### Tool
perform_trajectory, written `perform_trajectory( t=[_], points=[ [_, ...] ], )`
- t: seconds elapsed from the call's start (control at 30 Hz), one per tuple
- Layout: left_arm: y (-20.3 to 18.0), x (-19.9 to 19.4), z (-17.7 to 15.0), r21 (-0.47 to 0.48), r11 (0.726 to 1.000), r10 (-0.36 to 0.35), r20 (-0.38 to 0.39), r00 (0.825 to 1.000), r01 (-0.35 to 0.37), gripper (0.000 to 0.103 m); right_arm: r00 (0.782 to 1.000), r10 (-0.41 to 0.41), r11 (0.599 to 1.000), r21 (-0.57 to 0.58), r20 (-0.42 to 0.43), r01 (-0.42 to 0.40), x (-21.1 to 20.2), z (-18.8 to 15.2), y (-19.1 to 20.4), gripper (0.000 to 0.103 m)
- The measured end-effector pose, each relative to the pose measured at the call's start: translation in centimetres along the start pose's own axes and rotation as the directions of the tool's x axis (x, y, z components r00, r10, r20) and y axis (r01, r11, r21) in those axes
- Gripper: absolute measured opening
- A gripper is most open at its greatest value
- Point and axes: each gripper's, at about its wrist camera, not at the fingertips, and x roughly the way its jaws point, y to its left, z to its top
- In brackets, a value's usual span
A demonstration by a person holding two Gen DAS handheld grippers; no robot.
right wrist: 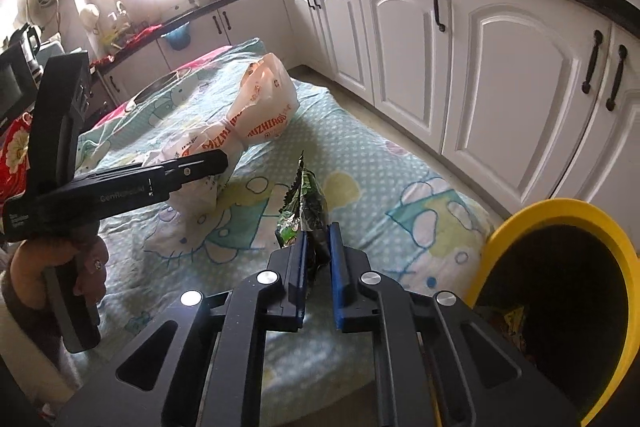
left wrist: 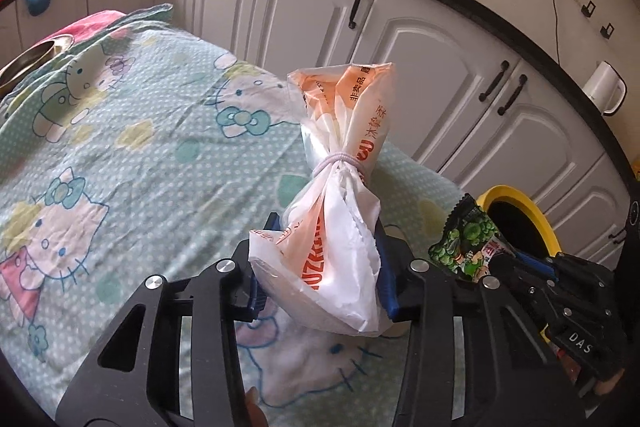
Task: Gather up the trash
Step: 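Grasp the white-and-orange plastic bag with the left gripper while the right grasps the green packet, then carry the white bag and green packet over the yellow bin with both grippers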
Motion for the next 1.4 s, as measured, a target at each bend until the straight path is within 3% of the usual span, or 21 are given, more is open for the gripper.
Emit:
perform_trajectory(
  t=[0.6, 1.4],
  points=[
    [-7.1, -2.8, 0.7, 0.105, 0.992, -0.073, 0.056, 0.996, 0.067, 0.034, 0.991, -0.058, 0.997, 0.053, 0.120, 0.052, -7.9, -1.3, -3.2, 0.010],
    [-17.1, -3.1, -0.2, 0.263, 0.952, -0.171, 0.039, 0.985, 0.155, 0.034, 0.958, -0.206, 0.971, 0.160, 0.199, 0.175, -15.9, -4.4, -10.2, 0.010]
  ],
)
